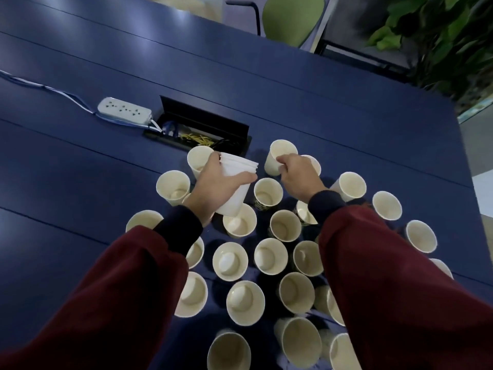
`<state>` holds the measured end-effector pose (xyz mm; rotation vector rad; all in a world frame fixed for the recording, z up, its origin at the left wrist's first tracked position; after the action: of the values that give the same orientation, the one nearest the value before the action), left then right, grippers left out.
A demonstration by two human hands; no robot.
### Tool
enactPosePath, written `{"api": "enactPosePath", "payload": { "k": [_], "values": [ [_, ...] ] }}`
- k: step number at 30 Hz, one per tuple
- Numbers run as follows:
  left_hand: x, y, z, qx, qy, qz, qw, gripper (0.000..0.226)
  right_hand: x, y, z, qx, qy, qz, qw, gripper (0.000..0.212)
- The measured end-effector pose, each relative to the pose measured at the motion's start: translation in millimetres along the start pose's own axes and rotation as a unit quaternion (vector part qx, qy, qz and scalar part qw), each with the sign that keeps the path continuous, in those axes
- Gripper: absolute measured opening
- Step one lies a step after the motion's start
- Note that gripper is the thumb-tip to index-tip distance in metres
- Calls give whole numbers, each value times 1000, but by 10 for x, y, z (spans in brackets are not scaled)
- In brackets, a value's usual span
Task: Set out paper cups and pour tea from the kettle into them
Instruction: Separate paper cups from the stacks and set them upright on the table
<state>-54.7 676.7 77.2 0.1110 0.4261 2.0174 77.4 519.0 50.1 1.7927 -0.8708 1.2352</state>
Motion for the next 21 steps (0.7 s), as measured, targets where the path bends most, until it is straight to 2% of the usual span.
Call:
{"api": "enactPosePath", "payload": {
  "k": [3,5,8,11,14,16,19,21],
  "values": [
    [-20,-43,-33,1,4,-24,1000,53,-98,-45,-42,-1,26,-35,999,33],
    [-27,-28,-43,-8,9,-39,999,51,-80,-13,-72,2,7,-27,1000,31],
    [-27,8,-53,-15,24,-48,998,51,44,121,-128,16,-24,39,999,35],
    [-78,70,-41,-9,34,-56,998,53,217,313,-169,22,-98,129,986,28],
    [-174,180,-26,-19,8,-85,996,52,420,636,-260,33,-170,168,970,20],
    [-251,322,-7,-24,-18,-97,995,55,537,923,-324,54,-193,171,965,20],
    [-368,554,-44,-33,-30,-130,991,28,596,1308,-333,88,-193,152,965,22],
    [-454,685,-115,-35,-28,-153,987,27,556,1486,-267,99,-201,122,967,18]
  ]
}}
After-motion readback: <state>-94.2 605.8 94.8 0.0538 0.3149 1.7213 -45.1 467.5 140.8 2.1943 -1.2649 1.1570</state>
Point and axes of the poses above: each hand's wrist, its own y-axis away from the middle knuckle, its own x-axis out of the back of the hand, z = x × y, the point moved 3 cm from there along -y, towards the middle knuckle, and after that the axes turned 14 degrees about y, right-handed, at the moved point
